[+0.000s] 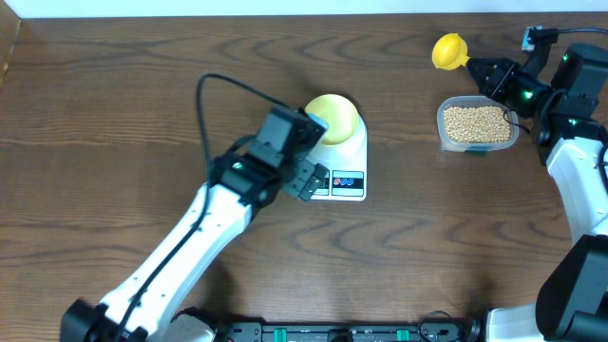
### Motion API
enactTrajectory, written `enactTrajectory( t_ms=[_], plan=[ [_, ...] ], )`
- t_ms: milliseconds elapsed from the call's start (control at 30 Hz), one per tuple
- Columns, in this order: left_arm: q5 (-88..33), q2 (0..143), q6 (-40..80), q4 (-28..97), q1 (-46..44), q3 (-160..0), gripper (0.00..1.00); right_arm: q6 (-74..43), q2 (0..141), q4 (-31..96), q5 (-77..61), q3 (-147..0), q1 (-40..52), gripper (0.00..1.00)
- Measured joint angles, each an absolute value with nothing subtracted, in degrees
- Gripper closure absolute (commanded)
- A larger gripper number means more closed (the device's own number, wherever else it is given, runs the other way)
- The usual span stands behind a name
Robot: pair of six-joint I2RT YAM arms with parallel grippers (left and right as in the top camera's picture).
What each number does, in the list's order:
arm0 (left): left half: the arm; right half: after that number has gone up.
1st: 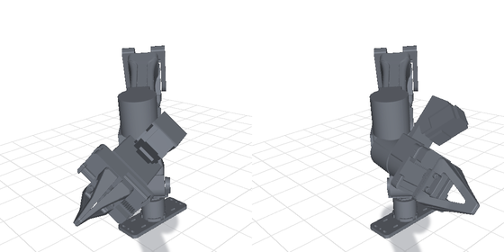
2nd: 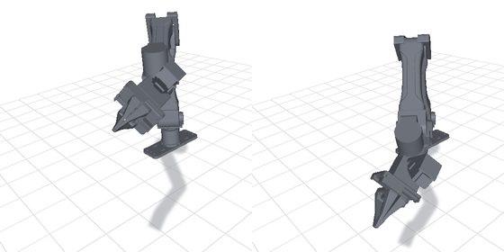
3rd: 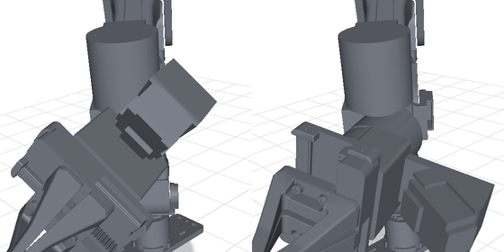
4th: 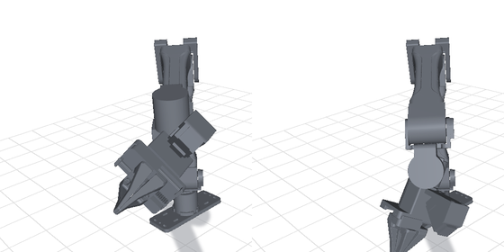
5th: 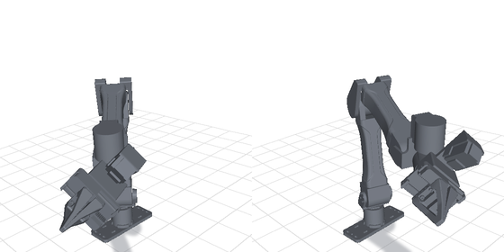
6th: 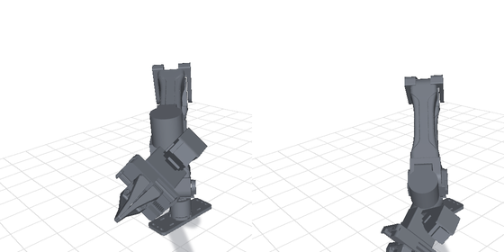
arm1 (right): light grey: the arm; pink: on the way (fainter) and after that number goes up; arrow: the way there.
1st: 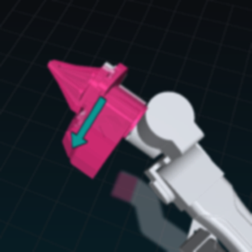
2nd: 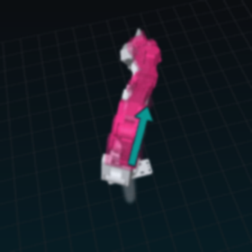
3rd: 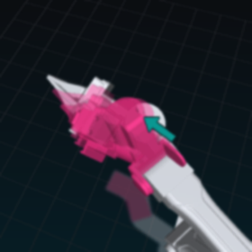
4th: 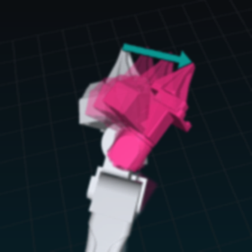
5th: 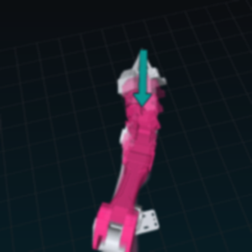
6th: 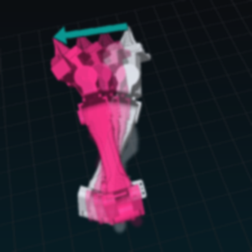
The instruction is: Scoop item into bowl and weigh 50g on scale
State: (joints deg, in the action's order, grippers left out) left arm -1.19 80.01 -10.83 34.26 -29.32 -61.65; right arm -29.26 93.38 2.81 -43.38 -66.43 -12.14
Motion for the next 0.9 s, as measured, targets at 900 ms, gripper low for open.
enactTrajectory(
  t_ms=[900],
  plan=[
    [-20.1,71.24,-32.01,29.54,-16.34,-51.94,0.05,-29.26,93.38,3.22,-43.51,-66.43,-12.14,0.99]
  ],
)
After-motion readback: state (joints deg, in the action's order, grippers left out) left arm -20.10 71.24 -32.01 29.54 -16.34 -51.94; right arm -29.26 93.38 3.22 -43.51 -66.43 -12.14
